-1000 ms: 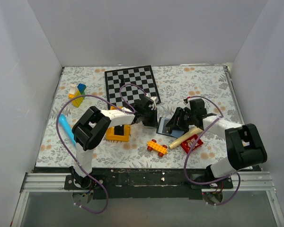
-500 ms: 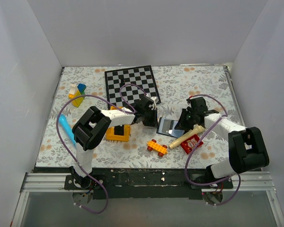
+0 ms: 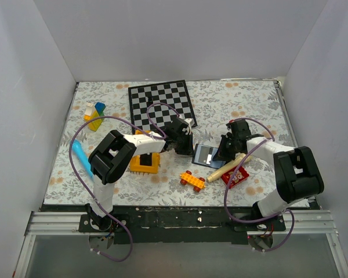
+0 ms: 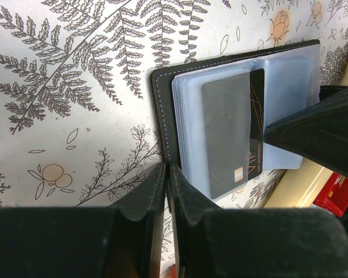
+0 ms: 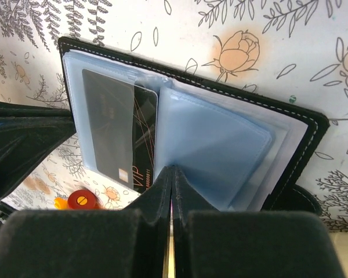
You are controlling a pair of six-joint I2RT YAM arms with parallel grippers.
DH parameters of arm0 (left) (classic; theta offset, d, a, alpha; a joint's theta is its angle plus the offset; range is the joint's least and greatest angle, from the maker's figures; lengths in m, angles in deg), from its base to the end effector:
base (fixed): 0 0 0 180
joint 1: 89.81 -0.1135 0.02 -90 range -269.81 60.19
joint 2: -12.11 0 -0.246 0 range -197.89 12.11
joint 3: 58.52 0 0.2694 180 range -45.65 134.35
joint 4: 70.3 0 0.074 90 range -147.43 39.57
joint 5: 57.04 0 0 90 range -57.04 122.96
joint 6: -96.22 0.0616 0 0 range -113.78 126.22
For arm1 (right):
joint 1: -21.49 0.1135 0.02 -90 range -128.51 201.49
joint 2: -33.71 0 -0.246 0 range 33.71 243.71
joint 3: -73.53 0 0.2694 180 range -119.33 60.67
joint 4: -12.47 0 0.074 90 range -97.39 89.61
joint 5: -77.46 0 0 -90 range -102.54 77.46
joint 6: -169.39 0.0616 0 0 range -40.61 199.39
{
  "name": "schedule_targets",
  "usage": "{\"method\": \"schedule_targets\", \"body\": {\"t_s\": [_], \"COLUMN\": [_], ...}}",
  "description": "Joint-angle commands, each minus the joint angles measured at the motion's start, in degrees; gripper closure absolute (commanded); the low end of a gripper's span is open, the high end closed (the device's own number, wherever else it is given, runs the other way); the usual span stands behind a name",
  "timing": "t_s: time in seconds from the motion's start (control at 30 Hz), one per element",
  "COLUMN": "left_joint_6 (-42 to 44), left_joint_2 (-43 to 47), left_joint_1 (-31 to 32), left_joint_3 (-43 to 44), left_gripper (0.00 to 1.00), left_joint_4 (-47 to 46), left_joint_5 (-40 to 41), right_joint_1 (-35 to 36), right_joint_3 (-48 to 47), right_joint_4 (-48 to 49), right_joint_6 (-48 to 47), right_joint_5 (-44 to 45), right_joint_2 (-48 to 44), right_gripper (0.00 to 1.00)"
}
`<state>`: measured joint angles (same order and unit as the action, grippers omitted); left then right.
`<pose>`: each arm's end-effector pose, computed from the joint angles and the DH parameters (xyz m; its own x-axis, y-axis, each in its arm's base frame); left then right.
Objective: Put the credit cards into the card holder
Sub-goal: Insert the credit card into the card holder.
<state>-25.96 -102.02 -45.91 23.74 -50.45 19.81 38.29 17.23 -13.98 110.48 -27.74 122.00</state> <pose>0.3018 -0.3099 0.0906 -0.8924 0.1391 -0.4292 0.3562 0.8010 -0.4811 0.2931 0.1053 0.1030 -0.9104 0.2457 -0.3328 0.0699 0.8843 0.4616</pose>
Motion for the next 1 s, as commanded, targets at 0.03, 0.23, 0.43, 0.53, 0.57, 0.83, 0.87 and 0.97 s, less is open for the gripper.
{"method": "schedule_targets", "body": {"t_s": [0.03, 0.23, 0.43, 0.53, 0.57, 0.83, 0.87, 0.97], "left_joint_6": [0.28, 0.11, 0.19, 0.19, 0.19, 0.02, -0.07, -0.95], "left_joint_2": [-2.07, -2.42, -2.51, -2.50, -2.50, -1.89, -1.54, 0.13], "left_joint_1": [0.92, 1.27, 1.28, 1.36, 1.28, 1.28, 1.28, 1.36], "left_joint_3": [0.31, 0.40, 0.49, 0.40, 0.49, -0.39, -1.00, -3.11], "left_gripper": [0.93, 0.94, 0.94, 0.94, 0.94, 0.95, 0.95, 0.95], "left_joint_4": [2.60, 2.42, 2.42, 2.42, 2.42, 2.33, 2.33, 2.07], "left_joint_5": [-0.65, -0.91, -1.09, -1.09, -1.18, -1.18, -1.01, 0.13], "right_joint_1": [0.34, 1.48, 3.76, 5.00, 5.35, 6.41, 6.41, 6.49], "right_joint_3": [-2.09, -3.05, -5.07, -5.78, -5.95, -6.13, -6.22, -6.57], "right_joint_4": [3.65, 4.62, 4.71, 4.71, 4.71, 4.45, 3.66, 0.24], "right_joint_6": [-0.07, 0.29, 0.99, 1.25, 1.34, 0.91, 0.64, -1.46], "right_joint_5": [-0.97, -1.67, -1.85, -1.76, -1.85, -1.94, -0.98, 2.44], "right_joint_2": [2.14, 3.73, 5.75, 6.37, 6.54, 5.58, 4.53, 0.32], "right_gripper": [0.99, 0.99, 0.99, 0.99, 0.99, 0.99, 0.99, 0.99]}}
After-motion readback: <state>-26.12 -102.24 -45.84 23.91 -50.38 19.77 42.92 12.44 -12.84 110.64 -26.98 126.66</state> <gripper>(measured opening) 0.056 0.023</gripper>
